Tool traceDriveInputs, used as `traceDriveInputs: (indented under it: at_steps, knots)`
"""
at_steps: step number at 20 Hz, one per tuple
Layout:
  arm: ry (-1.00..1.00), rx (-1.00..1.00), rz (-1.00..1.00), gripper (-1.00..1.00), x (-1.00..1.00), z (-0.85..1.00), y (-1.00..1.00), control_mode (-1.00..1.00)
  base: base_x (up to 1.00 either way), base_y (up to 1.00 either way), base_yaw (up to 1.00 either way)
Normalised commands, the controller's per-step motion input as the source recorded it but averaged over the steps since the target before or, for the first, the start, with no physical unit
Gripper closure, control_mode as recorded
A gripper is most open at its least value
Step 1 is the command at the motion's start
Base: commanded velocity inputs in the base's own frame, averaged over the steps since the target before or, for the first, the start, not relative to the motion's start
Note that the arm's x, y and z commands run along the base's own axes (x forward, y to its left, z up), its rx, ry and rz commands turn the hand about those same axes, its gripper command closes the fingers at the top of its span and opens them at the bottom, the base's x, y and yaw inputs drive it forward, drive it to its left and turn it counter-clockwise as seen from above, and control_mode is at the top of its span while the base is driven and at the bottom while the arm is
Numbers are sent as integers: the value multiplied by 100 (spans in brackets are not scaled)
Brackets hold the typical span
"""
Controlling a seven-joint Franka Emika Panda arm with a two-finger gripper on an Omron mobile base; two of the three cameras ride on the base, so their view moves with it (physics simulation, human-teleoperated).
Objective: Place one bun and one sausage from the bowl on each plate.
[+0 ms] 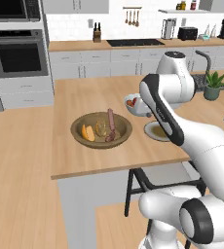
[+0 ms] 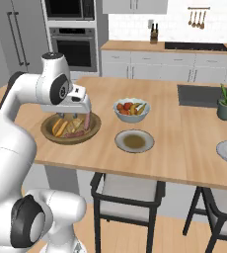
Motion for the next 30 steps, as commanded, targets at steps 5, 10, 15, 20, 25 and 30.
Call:
traceDriveInputs:
  at_steps: [5,10,15,20,25,30]
  knots:
    - [0,0,0,-100,0,0,0,100,0,-2,0]
    - [0,0,0,-100,0,0,0,100,10,-54,0]
    - [0,0,0,-100,0,0,0,100,39,-26,0]
    - [0,0,0,-100,0,0,0,100,57,-2,-4]
    - [0,0,0,-100,0,0,0,100,55,-3,-7]
    - [0,-1,0,-100,19,-7,22,-100,6,-4,0]
